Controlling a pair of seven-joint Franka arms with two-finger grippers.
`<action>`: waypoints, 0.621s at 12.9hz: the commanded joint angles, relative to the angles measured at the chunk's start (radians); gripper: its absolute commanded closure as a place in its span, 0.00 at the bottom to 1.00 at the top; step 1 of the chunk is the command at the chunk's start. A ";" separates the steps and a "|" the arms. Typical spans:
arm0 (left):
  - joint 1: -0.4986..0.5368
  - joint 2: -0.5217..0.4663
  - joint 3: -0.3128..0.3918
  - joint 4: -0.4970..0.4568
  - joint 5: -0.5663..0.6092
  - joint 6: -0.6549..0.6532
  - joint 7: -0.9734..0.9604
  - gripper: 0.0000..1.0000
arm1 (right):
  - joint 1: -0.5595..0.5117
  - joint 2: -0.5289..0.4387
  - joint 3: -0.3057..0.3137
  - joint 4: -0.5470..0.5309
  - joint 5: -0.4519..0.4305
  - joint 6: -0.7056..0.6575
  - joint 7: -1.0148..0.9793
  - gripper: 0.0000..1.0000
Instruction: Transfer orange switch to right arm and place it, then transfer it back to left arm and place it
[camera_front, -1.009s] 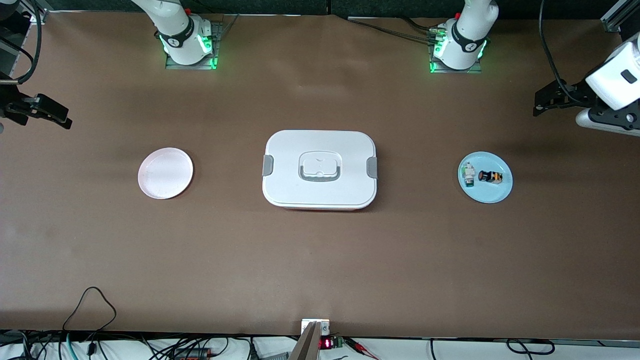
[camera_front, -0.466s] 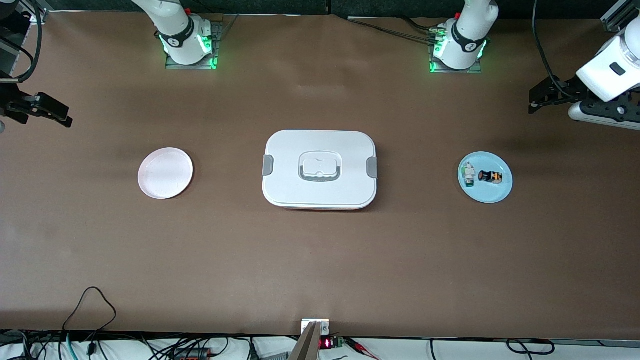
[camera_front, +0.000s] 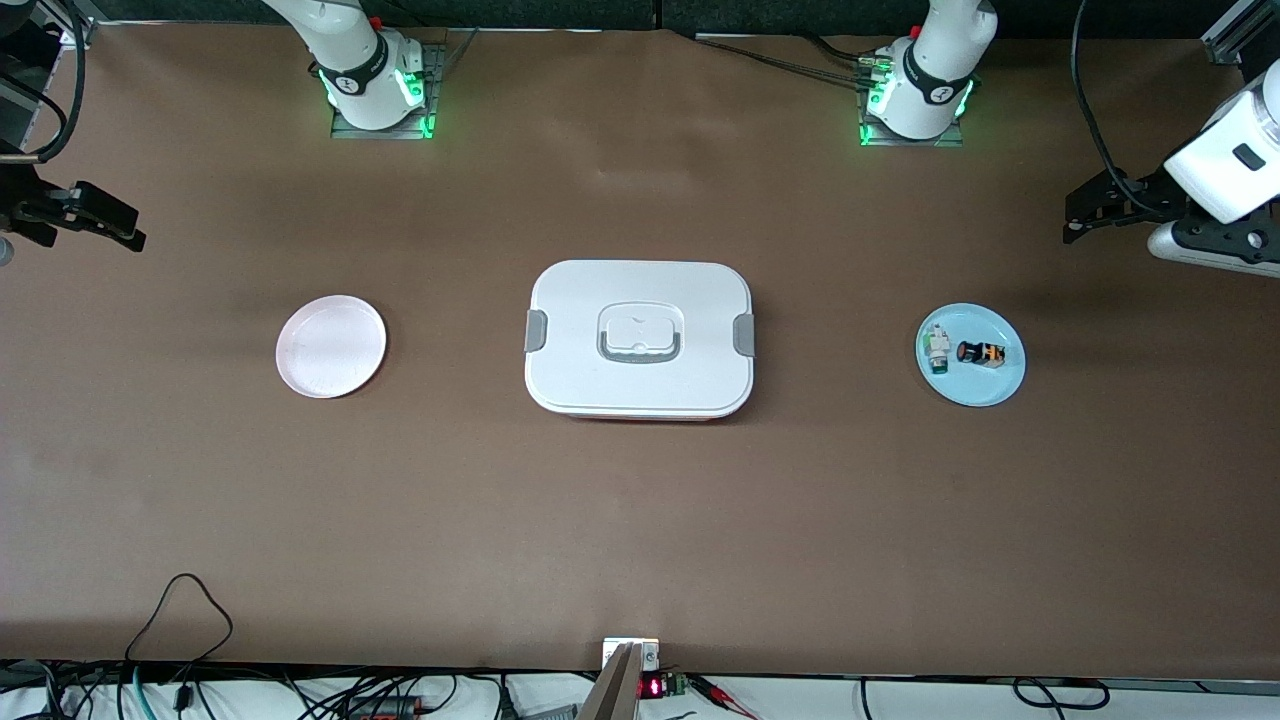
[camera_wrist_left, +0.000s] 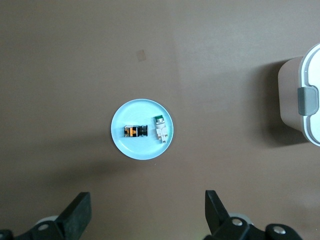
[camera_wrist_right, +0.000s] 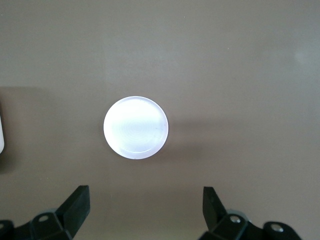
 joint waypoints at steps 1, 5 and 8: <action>-0.033 0.015 0.030 0.033 -0.010 -0.026 0.003 0.00 | -0.001 0.001 0.004 0.025 -0.003 -0.024 -0.017 0.00; -0.034 0.024 0.032 0.038 -0.008 -0.026 -0.081 0.00 | -0.001 -0.001 0.005 0.028 0.000 -0.028 -0.017 0.00; -0.034 0.024 0.032 0.038 -0.007 -0.028 -0.106 0.00 | -0.001 -0.001 0.004 0.028 -0.002 -0.036 -0.022 0.00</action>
